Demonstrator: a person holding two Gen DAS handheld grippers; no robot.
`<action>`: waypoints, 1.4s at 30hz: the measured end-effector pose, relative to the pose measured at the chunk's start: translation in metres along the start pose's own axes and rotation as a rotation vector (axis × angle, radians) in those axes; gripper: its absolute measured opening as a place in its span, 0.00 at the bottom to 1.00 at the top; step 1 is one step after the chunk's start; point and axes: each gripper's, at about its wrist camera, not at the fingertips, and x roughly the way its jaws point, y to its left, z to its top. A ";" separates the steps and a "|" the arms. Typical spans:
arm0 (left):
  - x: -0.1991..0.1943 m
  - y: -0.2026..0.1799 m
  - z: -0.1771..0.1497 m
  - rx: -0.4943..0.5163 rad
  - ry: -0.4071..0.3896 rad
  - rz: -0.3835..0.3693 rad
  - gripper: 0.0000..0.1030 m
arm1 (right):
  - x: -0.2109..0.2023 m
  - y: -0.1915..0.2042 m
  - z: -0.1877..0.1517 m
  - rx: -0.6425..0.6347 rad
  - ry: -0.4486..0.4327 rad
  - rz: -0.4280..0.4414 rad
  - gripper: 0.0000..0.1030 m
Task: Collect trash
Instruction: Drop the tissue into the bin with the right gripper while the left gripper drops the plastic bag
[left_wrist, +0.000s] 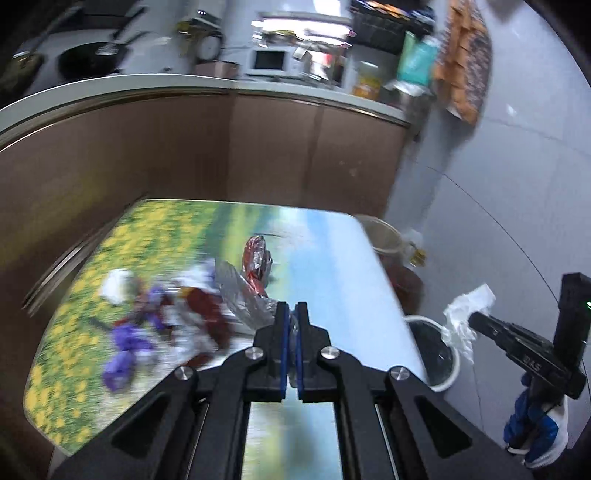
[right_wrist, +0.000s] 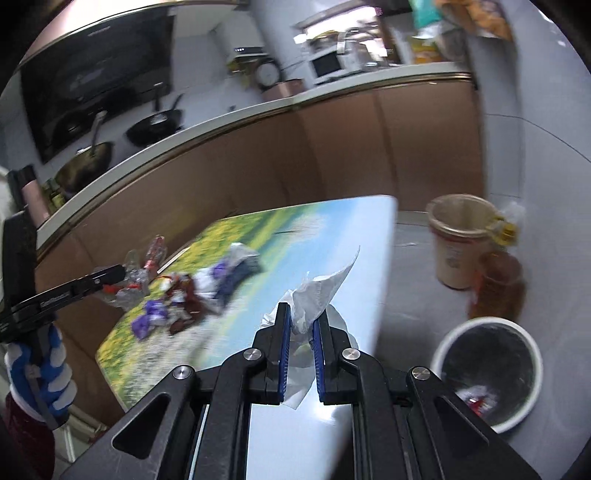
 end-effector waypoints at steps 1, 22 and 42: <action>0.008 -0.014 0.001 0.022 0.013 -0.023 0.02 | -0.002 -0.012 -0.003 0.017 -0.001 -0.032 0.11; 0.210 -0.278 -0.014 0.376 0.321 -0.375 0.03 | 0.040 -0.206 -0.048 0.280 0.113 -0.432 0.15; 0.218 -0.258 0.000 0.272 0.296 -0.350 0.05 | 0.042 -0.206 -0.036 0.261 0.101 -0.491 0.47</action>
